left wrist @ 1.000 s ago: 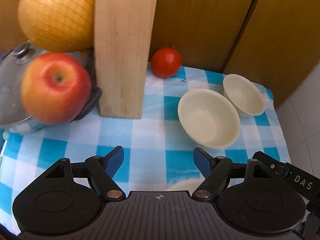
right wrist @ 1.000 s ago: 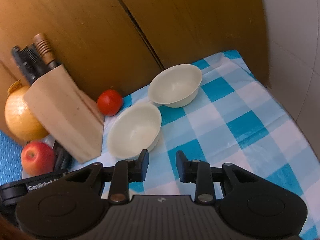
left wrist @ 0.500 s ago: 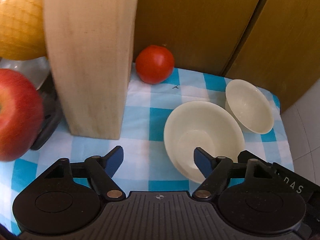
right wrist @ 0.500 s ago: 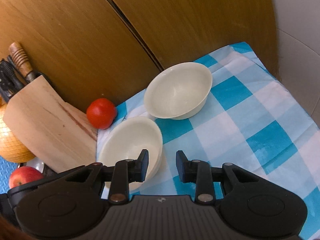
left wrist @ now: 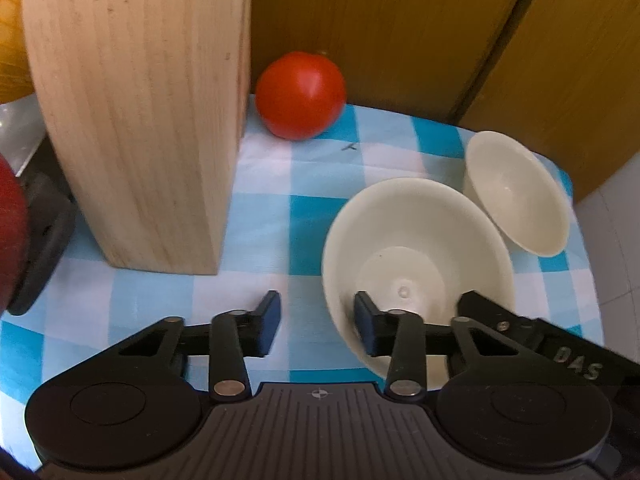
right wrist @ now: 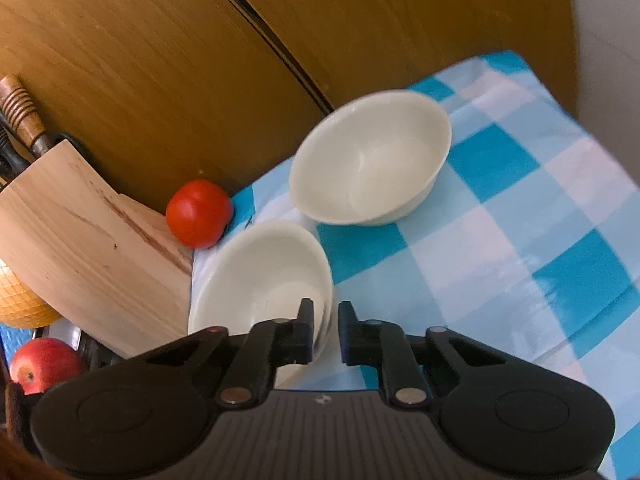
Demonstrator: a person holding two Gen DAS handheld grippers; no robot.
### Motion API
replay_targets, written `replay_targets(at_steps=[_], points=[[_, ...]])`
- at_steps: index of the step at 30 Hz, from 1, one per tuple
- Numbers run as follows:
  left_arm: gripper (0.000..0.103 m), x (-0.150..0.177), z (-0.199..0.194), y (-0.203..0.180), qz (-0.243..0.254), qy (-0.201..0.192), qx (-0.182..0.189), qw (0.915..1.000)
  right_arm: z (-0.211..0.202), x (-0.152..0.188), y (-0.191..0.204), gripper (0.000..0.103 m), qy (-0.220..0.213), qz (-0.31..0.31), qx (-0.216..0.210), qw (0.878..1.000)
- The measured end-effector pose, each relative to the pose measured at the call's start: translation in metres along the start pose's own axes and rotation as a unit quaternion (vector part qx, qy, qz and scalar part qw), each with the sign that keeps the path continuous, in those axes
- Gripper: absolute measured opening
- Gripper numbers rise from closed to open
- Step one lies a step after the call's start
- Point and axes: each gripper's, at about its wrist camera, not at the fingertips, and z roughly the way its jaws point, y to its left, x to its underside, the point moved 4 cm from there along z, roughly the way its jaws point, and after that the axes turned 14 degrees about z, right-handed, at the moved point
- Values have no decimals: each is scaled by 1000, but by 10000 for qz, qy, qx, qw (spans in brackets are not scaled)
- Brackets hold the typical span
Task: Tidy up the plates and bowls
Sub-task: 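Grasp the rim of a second cream bowl with both grippers, then lift the second bowl with both grippers and lower it into the first bowl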
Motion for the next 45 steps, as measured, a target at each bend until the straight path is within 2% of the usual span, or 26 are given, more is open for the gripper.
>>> replay_targets(at_steps=[3,6,9,27,45], points=[[34,-1,0,-6,115,-5,2,9999,-1,2,1,10,20,-64,-4,10000],[31,0,3,-13,174,48,45,9998,-4,3,2,10,37,-106,-41,9999],[31,2,-3,-17,297,-10,-86,9995,-9,5,5,10,-7,-186,-38,9998],[34,6,-44,-22,418,-386,-266,9980,-34,13,15,10,-57,-285,-263,9992],[39,21,-82,-19,426,-623,-268,9968,-64,36,23,11,11,-486,-375,9981]])
